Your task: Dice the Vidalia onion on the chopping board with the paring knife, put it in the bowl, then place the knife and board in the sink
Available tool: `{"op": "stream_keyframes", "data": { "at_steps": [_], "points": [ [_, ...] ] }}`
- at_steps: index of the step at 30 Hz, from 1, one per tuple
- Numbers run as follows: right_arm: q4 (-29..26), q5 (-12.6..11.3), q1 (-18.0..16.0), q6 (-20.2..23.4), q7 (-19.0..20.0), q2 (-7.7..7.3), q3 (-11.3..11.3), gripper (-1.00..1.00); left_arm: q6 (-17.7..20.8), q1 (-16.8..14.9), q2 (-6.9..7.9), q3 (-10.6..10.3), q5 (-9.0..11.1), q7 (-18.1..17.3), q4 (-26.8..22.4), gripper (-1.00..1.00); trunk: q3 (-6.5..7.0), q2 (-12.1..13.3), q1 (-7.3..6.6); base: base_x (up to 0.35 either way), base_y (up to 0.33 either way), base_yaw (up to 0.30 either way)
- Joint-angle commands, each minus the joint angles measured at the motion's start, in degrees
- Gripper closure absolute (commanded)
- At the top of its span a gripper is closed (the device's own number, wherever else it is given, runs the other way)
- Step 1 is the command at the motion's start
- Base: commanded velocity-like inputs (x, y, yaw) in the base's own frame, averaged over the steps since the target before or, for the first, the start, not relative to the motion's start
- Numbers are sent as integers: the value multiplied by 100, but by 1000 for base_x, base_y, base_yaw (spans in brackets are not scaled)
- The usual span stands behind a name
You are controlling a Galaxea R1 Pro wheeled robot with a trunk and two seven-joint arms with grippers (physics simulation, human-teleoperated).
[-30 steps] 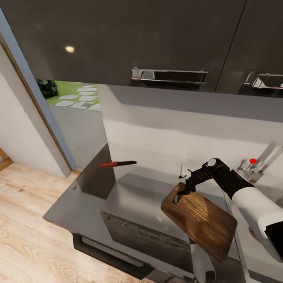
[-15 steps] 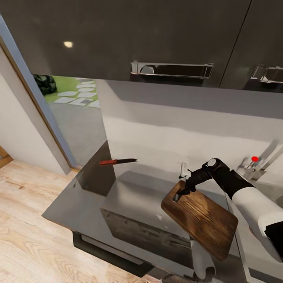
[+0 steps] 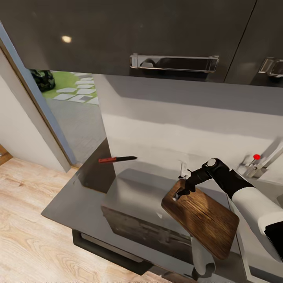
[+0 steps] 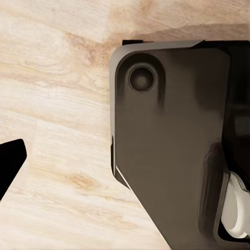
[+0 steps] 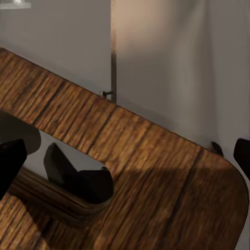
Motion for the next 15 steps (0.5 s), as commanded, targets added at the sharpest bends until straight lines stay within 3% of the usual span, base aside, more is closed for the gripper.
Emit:
{"op": "stream_keyframes", "data": {
  "at_steps": [1, 15],
  "points": [
    [-11, -6, -4, 60, 15, -5, 19, -100, -17, -2, -1, 8, 1, 0, 2, -100, -20, -11, 3, 0, 0, 0],
    [-12, -6, -3, 47, -27, -13, 31, -100, -17, -3, -1, 13, 1, 0, 6, -100, -140, -11, 3, 0, 0, 0]
  ]
}}
